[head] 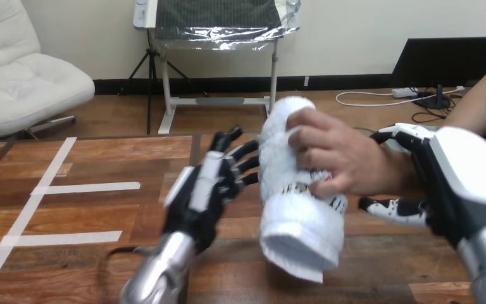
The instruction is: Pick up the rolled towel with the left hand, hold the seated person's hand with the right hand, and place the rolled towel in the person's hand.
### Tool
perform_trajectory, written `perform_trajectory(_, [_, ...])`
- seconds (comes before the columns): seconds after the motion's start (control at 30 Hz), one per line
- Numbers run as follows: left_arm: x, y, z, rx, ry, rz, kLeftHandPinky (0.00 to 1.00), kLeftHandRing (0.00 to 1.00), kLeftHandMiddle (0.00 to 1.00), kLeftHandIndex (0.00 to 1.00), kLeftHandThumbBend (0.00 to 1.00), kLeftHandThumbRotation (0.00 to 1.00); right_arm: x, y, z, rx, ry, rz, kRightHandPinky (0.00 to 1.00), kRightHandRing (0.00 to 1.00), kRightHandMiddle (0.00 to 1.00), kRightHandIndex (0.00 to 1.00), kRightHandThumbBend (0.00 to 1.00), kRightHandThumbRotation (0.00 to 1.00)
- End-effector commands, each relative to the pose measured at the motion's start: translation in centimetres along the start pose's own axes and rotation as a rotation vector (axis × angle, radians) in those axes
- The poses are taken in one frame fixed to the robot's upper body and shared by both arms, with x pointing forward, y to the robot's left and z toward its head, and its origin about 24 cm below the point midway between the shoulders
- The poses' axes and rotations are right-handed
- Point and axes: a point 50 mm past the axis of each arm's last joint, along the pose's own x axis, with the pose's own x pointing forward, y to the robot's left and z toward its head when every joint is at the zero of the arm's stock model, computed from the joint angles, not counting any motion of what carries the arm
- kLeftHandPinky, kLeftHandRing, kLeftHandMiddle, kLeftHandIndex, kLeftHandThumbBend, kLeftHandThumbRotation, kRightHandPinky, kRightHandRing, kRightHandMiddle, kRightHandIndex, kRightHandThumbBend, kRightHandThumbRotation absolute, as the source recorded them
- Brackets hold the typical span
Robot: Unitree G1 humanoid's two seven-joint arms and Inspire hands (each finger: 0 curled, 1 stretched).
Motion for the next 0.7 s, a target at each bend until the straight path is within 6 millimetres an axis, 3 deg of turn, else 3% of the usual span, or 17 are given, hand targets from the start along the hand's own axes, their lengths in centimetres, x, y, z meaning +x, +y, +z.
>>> perform_trajectory(0.0, [-3.4, -3.7, 2.4, 0.068, -0.257, 0.020, 0.67, 0.75, 0.80, 0.88, 0.60, 0.85, -1.5, 0.2, 6.4, 0.310, -0.297, -0.263, 0.70, 0.84, 0.86, 0.71, 0.49, 0.00])
perform_trajectory(0.37, [-6.1, -3.2, 3.8, 0.234, -0.387, 0.132, 0.65, 0.72, 0.79, 0.89, 0.48, 0.90, -2.4, 1.9, 7.6, 0.417, -0.334, -0.338, 0.80, 0.90, 0.90, 0.75, 0.24, 0.00])
perform_trajectory(0.53, [-7.0, -3.2, 4.0, 0.247, -0.419, 0.182, 0.65, 0.72, 0.79, 0.89, 0.48, 0.90, -2.6, 2.6, 7.8, 0.463, -0.347, -0.355, 0.83, 0.91, 0.92, 0.77, 0.18, 0.00])
perform_trajectory(0.67, [-7.5, -3.3, 4.3, 0.244, -0.432, 0.192, 0.67, 0.72, 0.80, 0.90, 0.49, 0.91, -2.7, 3.0, 8.0, 0.493, -0.353, -0.365, 0.92, 0.94, 0.93, 0.79, 0.13, 0.00])
